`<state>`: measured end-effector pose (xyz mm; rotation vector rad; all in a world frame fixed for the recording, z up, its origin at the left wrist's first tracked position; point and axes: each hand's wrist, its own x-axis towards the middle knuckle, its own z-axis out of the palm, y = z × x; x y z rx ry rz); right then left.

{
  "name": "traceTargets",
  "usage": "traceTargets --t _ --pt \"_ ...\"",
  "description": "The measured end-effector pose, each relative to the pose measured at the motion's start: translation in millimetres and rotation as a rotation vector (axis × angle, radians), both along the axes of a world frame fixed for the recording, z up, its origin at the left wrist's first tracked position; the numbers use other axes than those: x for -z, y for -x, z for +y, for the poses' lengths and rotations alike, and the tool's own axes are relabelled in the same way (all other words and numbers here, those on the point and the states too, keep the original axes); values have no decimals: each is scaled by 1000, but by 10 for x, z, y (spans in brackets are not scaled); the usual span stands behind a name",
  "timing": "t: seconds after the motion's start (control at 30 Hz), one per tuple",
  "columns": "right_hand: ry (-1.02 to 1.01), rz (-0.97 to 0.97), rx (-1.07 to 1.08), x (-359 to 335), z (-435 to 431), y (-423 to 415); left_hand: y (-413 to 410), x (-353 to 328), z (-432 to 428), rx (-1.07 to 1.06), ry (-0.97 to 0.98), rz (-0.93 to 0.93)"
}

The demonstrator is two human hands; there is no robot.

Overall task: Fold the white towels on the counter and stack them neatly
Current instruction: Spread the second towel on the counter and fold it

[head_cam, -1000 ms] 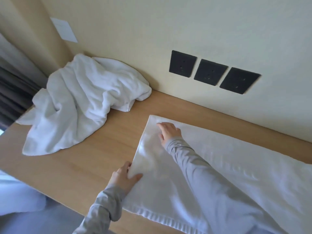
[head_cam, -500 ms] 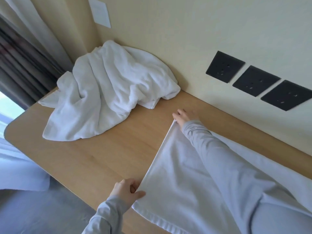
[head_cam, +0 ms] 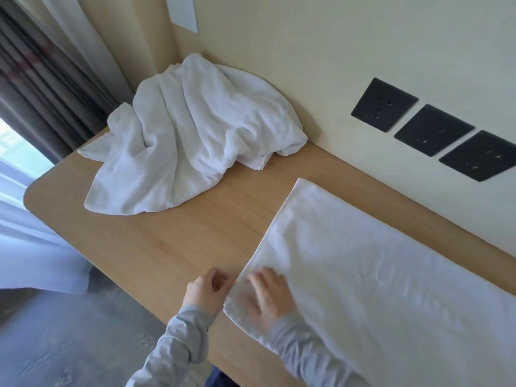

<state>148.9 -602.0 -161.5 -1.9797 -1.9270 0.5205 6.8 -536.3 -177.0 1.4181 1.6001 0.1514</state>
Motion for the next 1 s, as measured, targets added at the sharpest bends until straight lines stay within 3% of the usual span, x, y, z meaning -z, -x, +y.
traceTargets --t 0.1,0.33,0.5,0.7,0.83,0.9,1.0 --pt "61 -84 -18 97 -275 211 45 -12 -76 -114 36 11" --pt "43 -241 38 142 -264 318 -6 -33 -187 -72 20 39" --pt "-71 -140 102 197 -261 321 38 -49 -143 -160 97 -33" --pt "-200 44 289 82 -219 226 18 -99 -277 -98 158 -38" --pt "-543 142 535 -189 -168 60 -40 -100 -322 -99 74 -3" --pt "-638 110 481 -208 -182 92 -65 -98 -327 -174 39 -42" --pt "-497 31 329 -20 -270 291 -76 -89 -326 -281 60 -127"
